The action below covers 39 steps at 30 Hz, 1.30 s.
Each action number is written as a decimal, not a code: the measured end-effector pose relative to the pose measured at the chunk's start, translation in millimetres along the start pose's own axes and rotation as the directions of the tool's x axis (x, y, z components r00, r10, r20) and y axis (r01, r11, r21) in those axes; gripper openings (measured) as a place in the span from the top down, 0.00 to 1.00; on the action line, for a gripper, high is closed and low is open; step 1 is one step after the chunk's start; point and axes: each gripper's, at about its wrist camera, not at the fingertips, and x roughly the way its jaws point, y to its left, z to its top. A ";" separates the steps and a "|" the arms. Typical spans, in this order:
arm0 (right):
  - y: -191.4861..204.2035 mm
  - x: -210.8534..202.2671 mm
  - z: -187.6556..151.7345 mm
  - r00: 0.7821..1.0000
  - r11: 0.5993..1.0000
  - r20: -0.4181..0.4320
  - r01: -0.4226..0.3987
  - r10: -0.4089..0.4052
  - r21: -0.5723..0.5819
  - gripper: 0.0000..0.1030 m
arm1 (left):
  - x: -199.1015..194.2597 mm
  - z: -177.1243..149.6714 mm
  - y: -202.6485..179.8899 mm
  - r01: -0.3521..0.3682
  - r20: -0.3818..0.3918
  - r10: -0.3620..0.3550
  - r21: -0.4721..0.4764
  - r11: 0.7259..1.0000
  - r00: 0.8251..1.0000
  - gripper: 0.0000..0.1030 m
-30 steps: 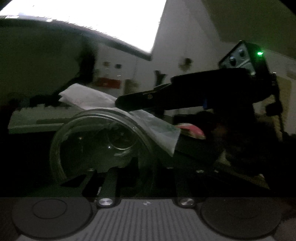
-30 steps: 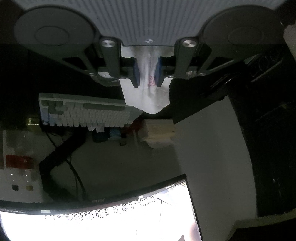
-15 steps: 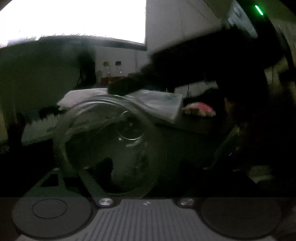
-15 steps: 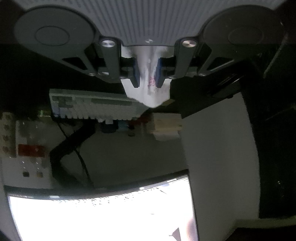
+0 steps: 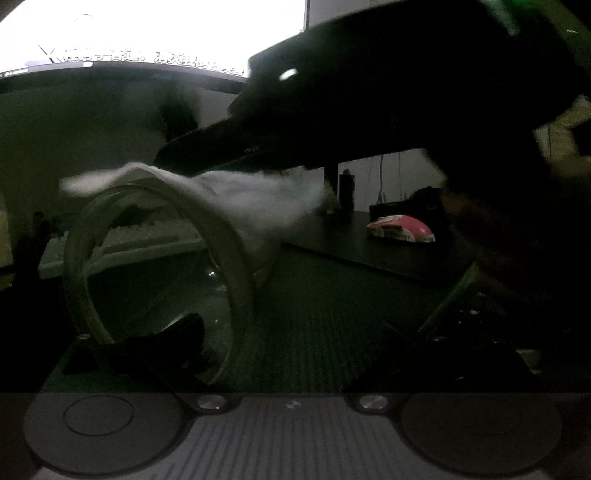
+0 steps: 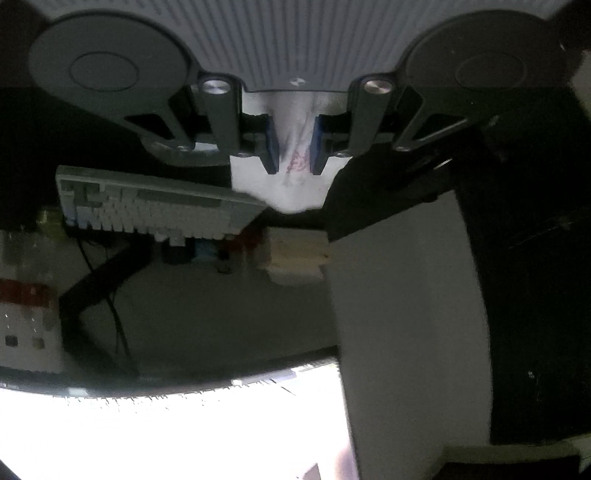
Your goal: Clean container
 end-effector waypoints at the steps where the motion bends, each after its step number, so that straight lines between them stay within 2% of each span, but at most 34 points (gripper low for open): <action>1: -6.7 3.7 1.2 1.000 1.000 -0.001 0.026 -0.026 -0.005 0.78 | -0.3 -0.7 1.0 0.004 0.003 -0.004 -0.004 1.000 1.000 0.01; 5: -31.3 8.7 7.1 0.997 0.997 -0.022 0.073 -0.073 0.023 0.78 | -0.4 -3.0 1.7 0.008 0.011 -0.008 0.000 1.000 1.000 0.01; 10: -24.3 2.8 0.2 0.993 0.992 0.007 0.119 -0.119 -0.032 0.78 | 3.2 -0.2 5.3 0.023 0.014 -0.023 -0.042 0.999 1.000 0.01; 12: -25.0 -1.5 -1.1 0.991 0.991 0.005 0.131 -0.131 0.018 0.77 | 2.7 0.0 6.5 0.036 0.020 -0.035 -0.061 0.998 0.999 0.01; 14: -17.2 -7.8 -6.1 0.995 0.993 0.022 0.098 -0.099 0.063 0.77 | -0.5 -2.2 9.5 0.046 0.022 -0.044 -0.073 0.996 0.999 0.01; 17: 1.6 -14.6 -8.5 0.999 1.000 0.024 -0.029 0.029 0.003 0.77 | 0.4 -2.7 9.2 0.044 0.023 -0.042 -0.071 0.997 0.999 0.01; 19: 4.0 -14.9 -5.7 0.997 0.997 0.010 -0.074 0.074 -0.004 0.77 | 3.4 -1.3 7.7 0.038 0.023 -0.037 -0.062 0.997 0.999 0.01; 22: -17.5 -6.7 -0.1 1.000 1.000 -0.002 0.019 -0.019 0.020 0.76 | 3.4 -1.2 9.6 0.039 0.024 -0.038 -0.072 0.997 0.999 0.01; 24: -32.6 -1.0 3.6 0.996 0.996 -0.011 0.085 -0.085 0.036 0.72 | 3.2 -1.5 10.7 0.038 0.025 -0.036 -0.078 0.996 0.999 0.01; 25: -39.5 0.2 4.4 0.996 0.994 -0.016 0.093 -0.093 0.063 0.72 | 3.5 -1.4 10.8 0.034 0.024 -0.032 -0.080 0.996 0.999 0.01; 26: -42.4 -0.1 3.9 0.996 0.993 -0.017 0.085 -0.084 0.085 0.72 | 4.4 -0.5 10.7 0.030 0.021 -0.028 -0.082 0.996 0.999 0.01; 29: -25.3 -5.3 -2.6 0.999 0.999 0.009 0.031 -0.031 0.034 0.72 | 6.2 2.4 9.6 0.014 0.010 -0.013 -0.085 0.996 1.000 0.00; 33: -4.7 -10.0 -9.5 0.994 0.994 0.016 -0.110 0.111 -0.028 0.72 | 11.8 11.7 3.1 -0.006 -0.003 0.006 -0.075 0.997 1.000 0.00; 36: -11.5 -7.8 -6.5 0.992 0.992 0.004 -0.126 0.126 0.017 0.72 | 13.0 12.9 4.3 -0.002 -0.002 0.001 -0.080 0.997 1.000 0.00; 37: -15.4 -7.7 -5.9 0.993 0.992 0.006 -0.121 0.121 0.028 0.75 | 12.9 13.2 5.4 0.003 0.000 -0.003 -0.086 0.996 1.000 0.00; 38: -16.3 -8.7 -6.2 0.993 0.993 0.008 -0.116 0.116 0.027 0.83 | 12.8 13.4 6.4 0.007 0.002 -0.006 -0.091 0.996 1.000 0.00; 39: -16.6 -9.9 -6.8 0.994 0.993 0.011 -0.111 0.111 0.024 0.87 | 13.1 13.6 6.7 0.008 0.004 -0.008 -0.091 0.996 1.000 0.00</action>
